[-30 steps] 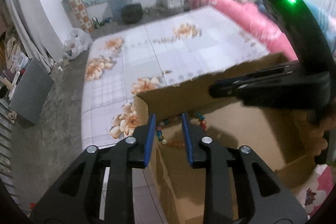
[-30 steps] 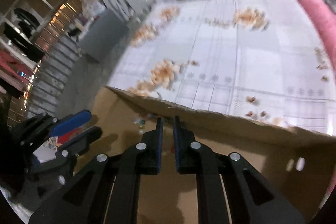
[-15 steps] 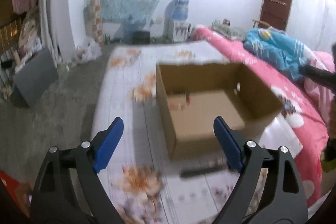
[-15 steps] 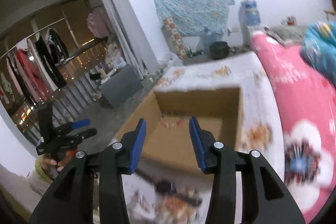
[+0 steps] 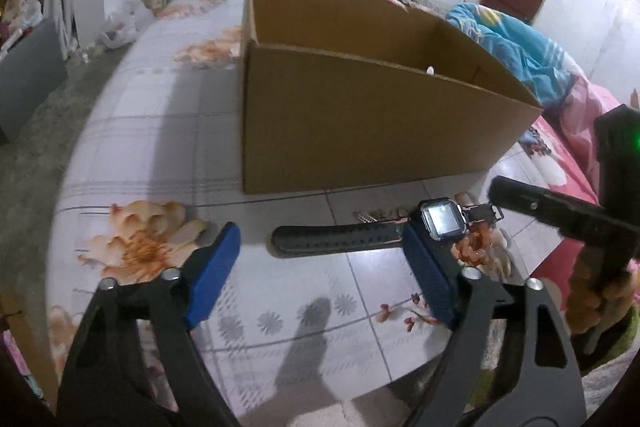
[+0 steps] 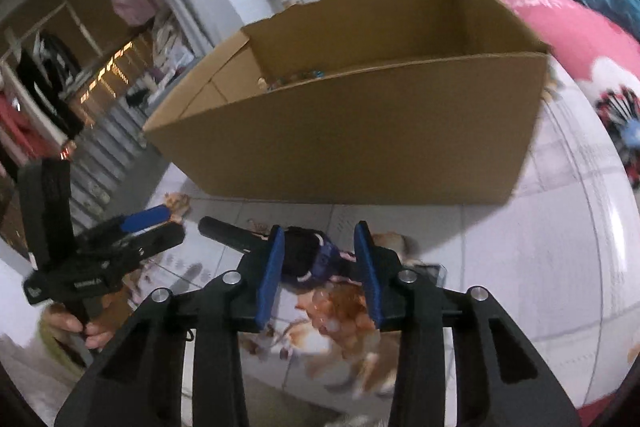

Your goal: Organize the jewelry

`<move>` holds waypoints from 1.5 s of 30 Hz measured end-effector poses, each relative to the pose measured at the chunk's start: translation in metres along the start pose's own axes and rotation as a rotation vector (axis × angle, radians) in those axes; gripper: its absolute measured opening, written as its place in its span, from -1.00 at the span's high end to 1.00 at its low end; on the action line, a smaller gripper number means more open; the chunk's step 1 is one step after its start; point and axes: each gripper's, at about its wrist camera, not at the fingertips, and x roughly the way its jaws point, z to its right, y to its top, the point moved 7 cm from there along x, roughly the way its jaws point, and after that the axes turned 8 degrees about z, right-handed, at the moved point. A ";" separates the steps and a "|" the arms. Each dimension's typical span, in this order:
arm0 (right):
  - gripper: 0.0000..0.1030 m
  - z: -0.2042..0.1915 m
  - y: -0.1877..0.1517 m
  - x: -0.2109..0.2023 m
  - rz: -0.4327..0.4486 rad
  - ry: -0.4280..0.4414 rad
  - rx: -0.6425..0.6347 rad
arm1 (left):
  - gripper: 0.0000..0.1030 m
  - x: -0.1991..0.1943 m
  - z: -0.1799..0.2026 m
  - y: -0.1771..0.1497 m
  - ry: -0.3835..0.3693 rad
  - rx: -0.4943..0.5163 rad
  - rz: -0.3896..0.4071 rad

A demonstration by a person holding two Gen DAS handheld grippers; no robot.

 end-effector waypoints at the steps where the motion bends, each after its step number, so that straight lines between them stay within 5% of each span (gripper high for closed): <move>1: 0.36 -0.003 0.000 0.005 -0.004 -0.009 -0.021 | -0.32 0.007 -0.003 0.000 -0.001 -0.013 -0.015; 6: 0.43 -0.007 -0.011 0.016 -0.021 -0.052 -0.081 | 0.00 0.024 -0.013 -0.003 0.023 -0.057 -0.065; 12: 0.45 -0.008 -0.020 0.029 -0.046 -0.067 -0.108 | 0.04 0.030 -0.018 -0.001 -0.004 -0.110 -0.070; 22: 0.45 -0.009 -0.018 0.031 -0.040 -0.051 -0.091 | 0.04 0.023 -0.037 0.003 -0.269 -0.409 -0.047; 28: 0.45 -0.007 -0.019 0.030 -0.038 -0.043 -0.086 | 0.04 0.020 -0.042 0.005 -0.534 -0.655 -0.037; 33: 0.45 -0.007 -0.020 0.030 -0.037 -0.040 -0.085 | 0.04 0.028 -0.040 0.001 -0.449 -0.625 -0.065; 37: 0.45 -0.007 -0.020 0.030 -0.036 -0.038 -0.081 | 0.06 0.033 -0.021 0.006 -0.374 -0.491 -0.069; 45: 0.45 -0.007 -0.020 0.030 -0.034 -0.032 -0.077 | 0.70 0.035 0.009 0.007 -0.109 -0.166 -0.060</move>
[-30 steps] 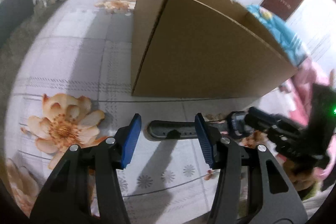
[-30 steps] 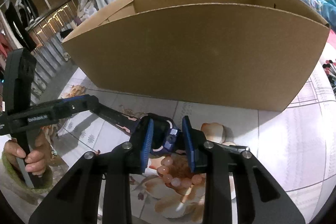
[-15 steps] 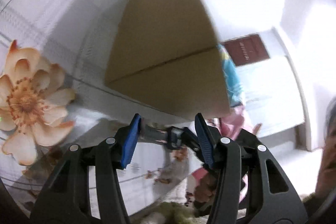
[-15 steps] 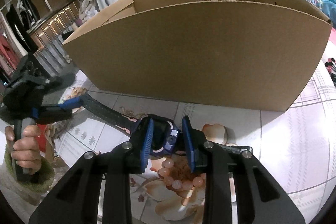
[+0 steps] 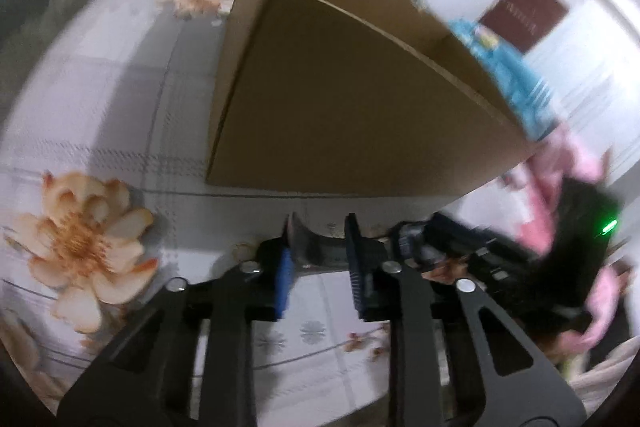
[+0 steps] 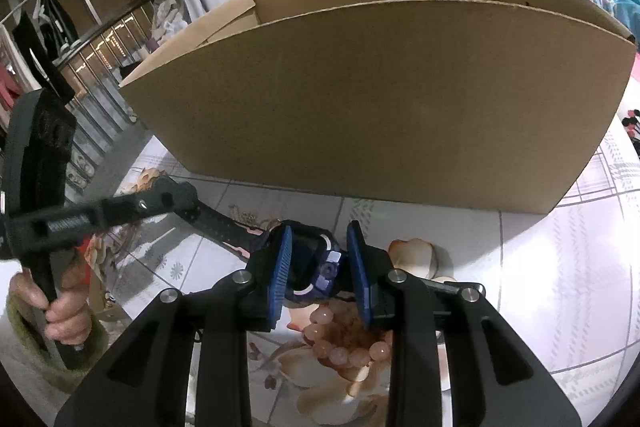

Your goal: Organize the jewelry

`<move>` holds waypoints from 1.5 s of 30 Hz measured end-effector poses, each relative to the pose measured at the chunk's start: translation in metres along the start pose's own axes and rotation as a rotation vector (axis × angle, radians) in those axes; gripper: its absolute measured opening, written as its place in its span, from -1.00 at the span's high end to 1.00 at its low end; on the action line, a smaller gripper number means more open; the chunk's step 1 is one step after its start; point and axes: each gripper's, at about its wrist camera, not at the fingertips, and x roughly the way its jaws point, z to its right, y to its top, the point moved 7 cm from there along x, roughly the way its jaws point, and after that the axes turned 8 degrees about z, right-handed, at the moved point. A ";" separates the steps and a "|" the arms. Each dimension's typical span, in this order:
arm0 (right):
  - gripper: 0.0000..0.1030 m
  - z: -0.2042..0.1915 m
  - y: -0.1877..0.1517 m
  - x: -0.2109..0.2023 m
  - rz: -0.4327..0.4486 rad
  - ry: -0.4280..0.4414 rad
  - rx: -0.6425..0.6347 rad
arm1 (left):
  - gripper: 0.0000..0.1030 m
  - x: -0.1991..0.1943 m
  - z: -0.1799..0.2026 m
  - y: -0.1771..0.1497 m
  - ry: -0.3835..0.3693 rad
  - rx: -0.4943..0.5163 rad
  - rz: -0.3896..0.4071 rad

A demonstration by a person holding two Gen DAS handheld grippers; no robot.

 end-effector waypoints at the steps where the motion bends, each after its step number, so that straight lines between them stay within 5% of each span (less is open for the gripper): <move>1: 0.45 0.000 0.000 0.000 0.000 0.000 0.001 | 0.75 0.001 0.004 -0.001 0.051 0.052 0.002; 6: 0.45 0.003 0.002 -0.005 0.011 -0.006 -0.002 | 0.83 0.004 0.019 -0.012 0.213 0.240 0.017; 10: 0.44 0.017 0.011 -0.038 0.075 0.068 0.081 | 0.83 0.014 0.022 -0.012 0.278 0.324 0.028; 17: 0.30 0.062 -0.011 -0.066 0.009 0.031 0.256 | 0.83 0.023 0.031 -0.011 0.279 0.337 0.023; 24: 0.29 0.073 -0.020 -0.045 -0.053 -0.010 0.306 | 0.83 0.011 0.018 -0.017 0.288 0.372 0.032; 37: 0.29 0.066 -0.014 -0.041 -0.010 0.171 0.477 | 0.83 0.007 0.012 -0.021 0.273 0.365 0.044; 45: 0.85 0.058 0.000 -0.039 0.047 0.090 0.390 | 0.83 0.005 0.011 -0.021 0.272 0.365 0.048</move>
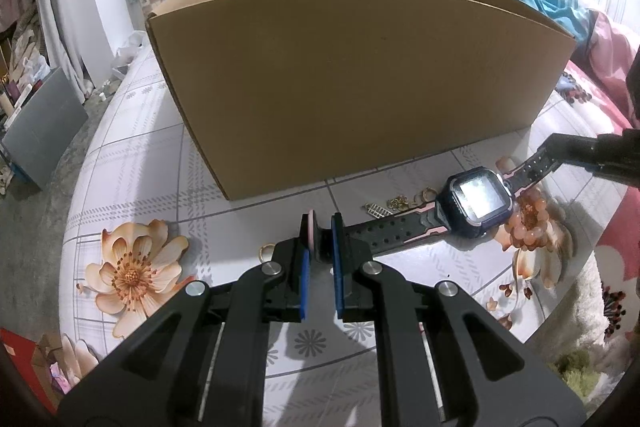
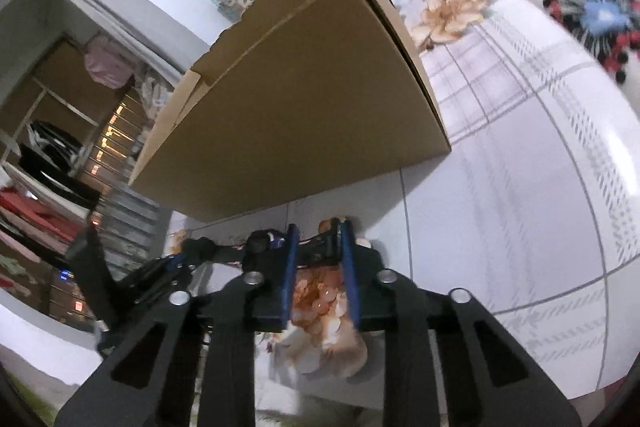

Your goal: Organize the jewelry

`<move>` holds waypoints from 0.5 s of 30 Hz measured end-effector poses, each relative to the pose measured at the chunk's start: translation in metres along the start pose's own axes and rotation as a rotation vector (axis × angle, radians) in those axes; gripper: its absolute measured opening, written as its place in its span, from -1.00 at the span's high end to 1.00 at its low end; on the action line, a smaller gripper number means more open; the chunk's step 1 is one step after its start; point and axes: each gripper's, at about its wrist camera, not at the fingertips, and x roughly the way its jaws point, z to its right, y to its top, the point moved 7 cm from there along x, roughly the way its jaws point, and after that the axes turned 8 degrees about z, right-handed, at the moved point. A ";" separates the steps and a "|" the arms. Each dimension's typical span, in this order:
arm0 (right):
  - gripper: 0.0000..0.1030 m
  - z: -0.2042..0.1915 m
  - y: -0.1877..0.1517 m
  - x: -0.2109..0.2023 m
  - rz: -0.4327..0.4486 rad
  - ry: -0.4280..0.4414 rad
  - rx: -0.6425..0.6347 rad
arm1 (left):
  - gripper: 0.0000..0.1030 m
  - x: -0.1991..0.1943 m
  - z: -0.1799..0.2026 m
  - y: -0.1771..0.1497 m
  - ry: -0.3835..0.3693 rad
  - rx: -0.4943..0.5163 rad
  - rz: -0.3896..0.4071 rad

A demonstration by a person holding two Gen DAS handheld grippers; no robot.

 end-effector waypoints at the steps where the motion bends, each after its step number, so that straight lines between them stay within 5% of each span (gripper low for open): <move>1: 0.85 -0.004 0.001 -0.002 0.011 0.009 -0.005 | 0.83 0.000 0.000 0.000 -0.001 -0.002 0.001; 8: 0.86 -0.068 0.003 -0.021 0.085 0.149 -0.179 | 0.83 -0.002 -0.001 0.000 -0.010 -0.008 0.008; 15: 0.86 -0.127 -0.017 -0.029 0.033 0.317 -0.342 | 0.83 -0.002 -0.003 -0.001 -0.038 -0.028 0.013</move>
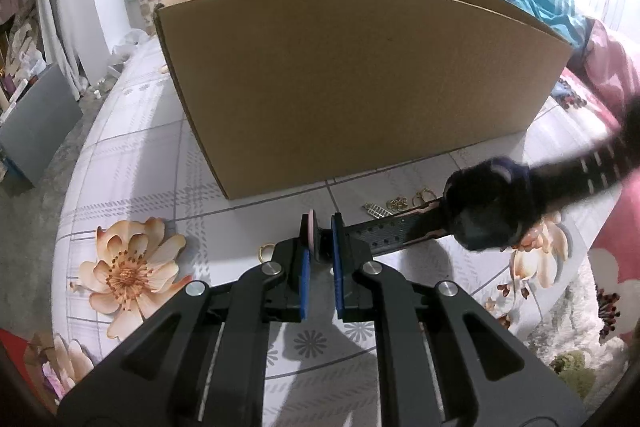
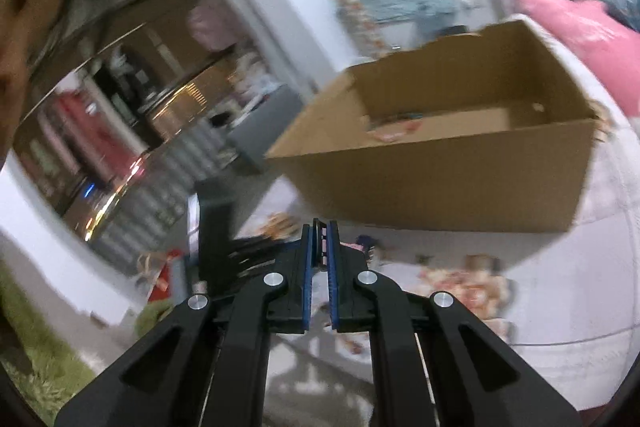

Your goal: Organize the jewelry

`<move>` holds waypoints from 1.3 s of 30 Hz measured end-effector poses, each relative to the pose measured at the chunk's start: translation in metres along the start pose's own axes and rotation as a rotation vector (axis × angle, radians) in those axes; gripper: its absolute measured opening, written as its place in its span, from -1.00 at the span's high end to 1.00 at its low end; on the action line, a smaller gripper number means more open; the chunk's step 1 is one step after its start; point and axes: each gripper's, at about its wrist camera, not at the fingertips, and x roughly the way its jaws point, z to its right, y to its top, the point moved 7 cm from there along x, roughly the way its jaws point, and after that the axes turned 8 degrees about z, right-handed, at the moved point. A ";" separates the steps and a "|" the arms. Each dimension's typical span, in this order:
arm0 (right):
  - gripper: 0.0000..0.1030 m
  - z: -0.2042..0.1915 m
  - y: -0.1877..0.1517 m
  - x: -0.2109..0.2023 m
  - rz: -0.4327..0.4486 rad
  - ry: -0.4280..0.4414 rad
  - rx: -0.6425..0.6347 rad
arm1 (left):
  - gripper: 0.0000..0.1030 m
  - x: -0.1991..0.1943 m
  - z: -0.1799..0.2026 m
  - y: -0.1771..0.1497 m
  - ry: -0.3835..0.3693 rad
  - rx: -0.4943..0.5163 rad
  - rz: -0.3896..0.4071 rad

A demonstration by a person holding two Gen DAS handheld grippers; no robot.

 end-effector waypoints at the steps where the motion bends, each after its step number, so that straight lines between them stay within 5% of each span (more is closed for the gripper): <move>1: 0.86 -0.008 -0.004 0.005 -0.019 0.028 -0.008 | 0.83 0.000 -0.001 0.000 -0.007 -0.007 0.002; 9: 0.86 -0.025 -0.023 0.012 -0.072 0.111 -0.017 | 0.83 0.001 -0.017 -0.001 -0.140 -0.163 0.004; 28: 0.86 -0.006 -0.027 -0.002 -0.037 0.143 0.043 | 0.81 0.003 -0.011 0.002 -0.132 -0.162 -0.009; 32: 0.86 0.010 -0.020 -0.011 0.000 0.133 0.108 | 0.34 -0.008 -0.012 0.007 -0.115 -0.138 0.028; 39: 0.86 0.036 -0.015 -0.022 0.047 0.110 0.222 | 0.26 -0.043 -0.005 0.021 -0.116 -0.080 0.123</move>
